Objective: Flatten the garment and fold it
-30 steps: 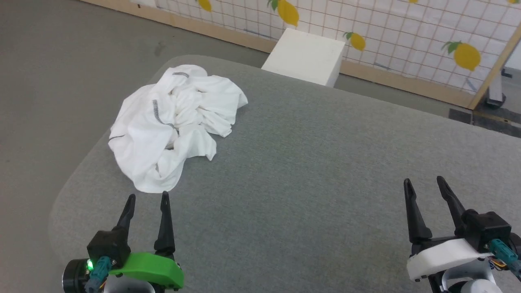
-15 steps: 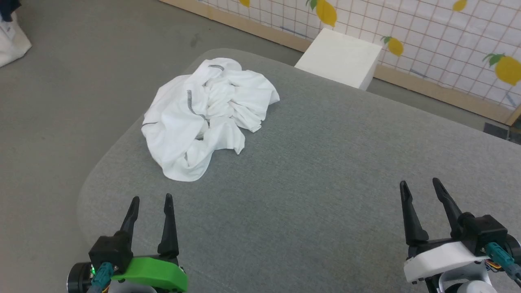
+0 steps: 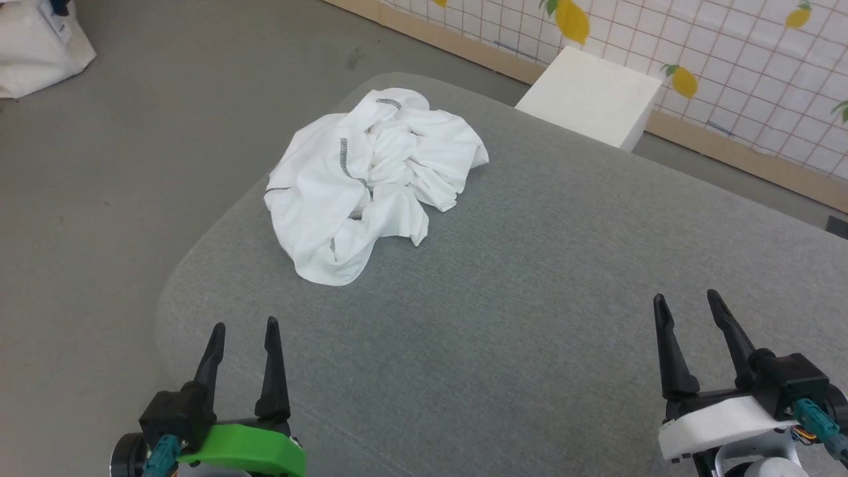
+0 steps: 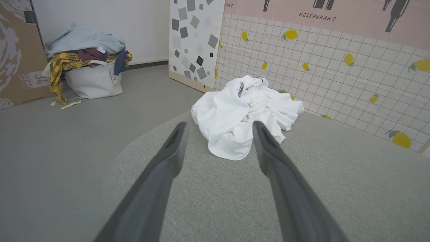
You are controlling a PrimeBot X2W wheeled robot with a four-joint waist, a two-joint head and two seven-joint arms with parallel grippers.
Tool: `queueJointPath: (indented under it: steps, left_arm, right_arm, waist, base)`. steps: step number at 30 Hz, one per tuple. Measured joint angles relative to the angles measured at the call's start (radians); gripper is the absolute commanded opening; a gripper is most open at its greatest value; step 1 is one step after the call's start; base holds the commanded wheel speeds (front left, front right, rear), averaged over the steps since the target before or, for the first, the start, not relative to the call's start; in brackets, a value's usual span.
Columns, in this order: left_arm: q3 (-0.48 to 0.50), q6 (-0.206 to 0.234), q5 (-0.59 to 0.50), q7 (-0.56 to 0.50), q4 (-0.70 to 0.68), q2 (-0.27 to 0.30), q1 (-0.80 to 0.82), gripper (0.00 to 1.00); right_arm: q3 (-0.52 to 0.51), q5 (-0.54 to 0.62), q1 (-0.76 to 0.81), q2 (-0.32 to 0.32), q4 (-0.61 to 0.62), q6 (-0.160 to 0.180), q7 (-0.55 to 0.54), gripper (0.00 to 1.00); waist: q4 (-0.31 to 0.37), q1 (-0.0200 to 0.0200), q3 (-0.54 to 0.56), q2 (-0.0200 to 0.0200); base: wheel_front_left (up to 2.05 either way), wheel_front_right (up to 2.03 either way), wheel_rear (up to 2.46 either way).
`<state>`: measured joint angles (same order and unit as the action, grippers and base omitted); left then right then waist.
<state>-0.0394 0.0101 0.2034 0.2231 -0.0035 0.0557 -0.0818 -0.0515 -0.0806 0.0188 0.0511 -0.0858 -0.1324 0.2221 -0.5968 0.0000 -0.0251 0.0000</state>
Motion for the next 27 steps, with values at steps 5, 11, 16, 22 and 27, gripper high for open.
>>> queueJointPath:
  steps: [5,11,16,22,27]
  left_arm:
    - [-0.002,0.0,0.009,0.009,0.0,0.0,0.0,1.0]
    - [-0.002,0.0,0.019,0.027,0.001,0.0,0.0,1.0]
    - [-0.004,0.0,0.023,0.031,0.003,0.0,0.0,1.0]
    - [-0.006,0.0,0.027,0.031,0.006,0.0,0.0,1.0]
    - [-0.001,0.004,0.061,0.034,-0.011,0.0,0.003,1.0]
  right_arm:
    - [-0.003,0.0,0.0,0.0,-0.004,0.0,0.01,1.0]
    - [-0.009,0.0,-0.01,0.0,-0.01,0.0,0.026,1.0]
    - [-0.009,0.0,-0.02,-0.001,-0.011,0.0,0.034,1.0]
    - [-0.01,0.002,-0.02,-0.001,-0.011,0.0,0.034,1.0]
    - [-0.011,0.006,-0.02,-0.001,-0.008,0.0,0.034,1.0]
  waist:
    - [-0.02,0.0,-0.005,0.0]
    - [-0.053,0.0,-0.012,0.0]
    - [-0.06,0.0,-0.02,0.0]
    - [-0.057,0.0,-0.02,0.0]
    - [-0.054,0.0,-0.021,0.0]
  base:
    - [0.0,0.0,0.0]
    - [0.0,0.0,0.0]
    - [0.0,0.0,0.0]
    - [0.0,0.0,0.0]
    - [0.0,0.0,0.0]
